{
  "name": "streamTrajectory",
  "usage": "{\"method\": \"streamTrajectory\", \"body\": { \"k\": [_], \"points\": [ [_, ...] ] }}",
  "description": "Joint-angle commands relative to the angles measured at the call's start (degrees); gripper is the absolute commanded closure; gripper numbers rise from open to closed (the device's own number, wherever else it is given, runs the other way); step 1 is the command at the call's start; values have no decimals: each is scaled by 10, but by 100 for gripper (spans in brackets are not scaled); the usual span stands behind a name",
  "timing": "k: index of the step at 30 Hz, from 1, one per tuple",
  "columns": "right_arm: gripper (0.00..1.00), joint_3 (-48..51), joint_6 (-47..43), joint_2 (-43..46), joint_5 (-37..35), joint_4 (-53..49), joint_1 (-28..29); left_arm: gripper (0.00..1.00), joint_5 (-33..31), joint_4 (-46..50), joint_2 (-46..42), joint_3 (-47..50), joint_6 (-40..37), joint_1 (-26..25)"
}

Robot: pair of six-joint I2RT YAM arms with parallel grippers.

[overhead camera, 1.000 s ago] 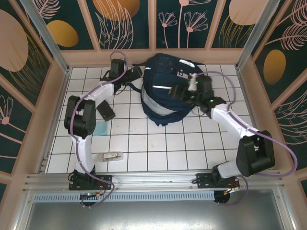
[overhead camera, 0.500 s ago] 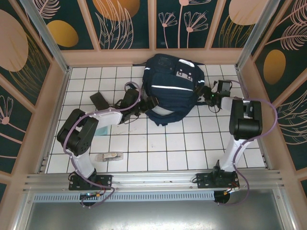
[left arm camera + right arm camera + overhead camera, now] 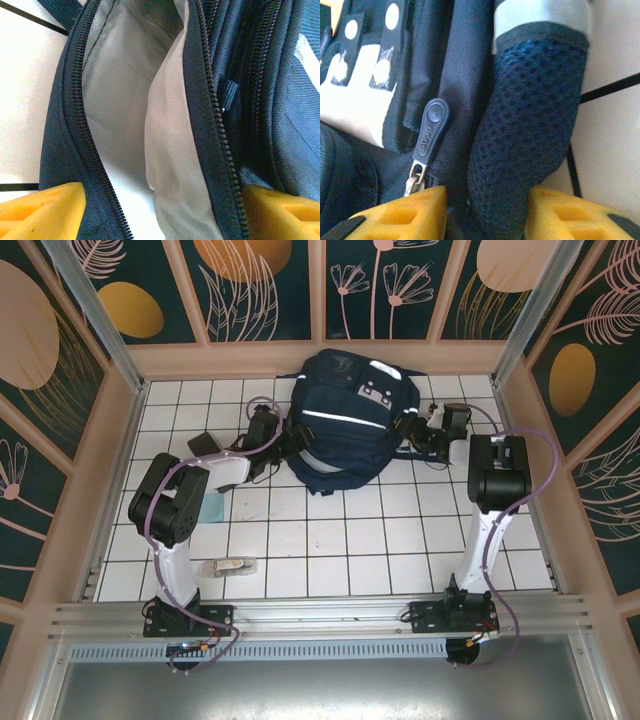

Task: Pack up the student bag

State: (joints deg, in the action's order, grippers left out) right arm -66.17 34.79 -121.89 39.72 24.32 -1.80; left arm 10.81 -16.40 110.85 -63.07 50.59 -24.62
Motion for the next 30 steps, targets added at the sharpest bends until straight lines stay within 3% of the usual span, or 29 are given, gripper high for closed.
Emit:
{"method": "streamTrajectory", "body": {
  "k": [1, 4, 5, 11, 16, 21, 25, 30],
  "points": [
    [70, 1, 33, -12, 39, 62, 17, 20, -45, -4, -2, -4, -14, 18],
    [98, 21, 60, 2, 60, 94, 17, 19, -45, -5, -2, -8, -15, 28],
    [100, 32, 68, 16, 64, 104, 17, 19, -44, -5, 0, -11, -17, 32],
    [100, 110, 101, 160, 27, 81, 38, 17, -54, 38, 28, -96, -67, 61],
    [100, 135, 150, 235, -29, 60, 100, 16, -45, 83, 77, -208, -105, 66],
    [100, 171, 239, 279, -149, 101, 180, 14, -33, 178, 106, -318, -139, 67],
    [100, 184, 279, 305, -273, 122, 236, 14, -54, 244, 45, -302, -180, 67],
    [100, 153, 311, 284, -322, 143, 254, 14, -92, 310, -83, -216, -212, 65]
  ]
}}
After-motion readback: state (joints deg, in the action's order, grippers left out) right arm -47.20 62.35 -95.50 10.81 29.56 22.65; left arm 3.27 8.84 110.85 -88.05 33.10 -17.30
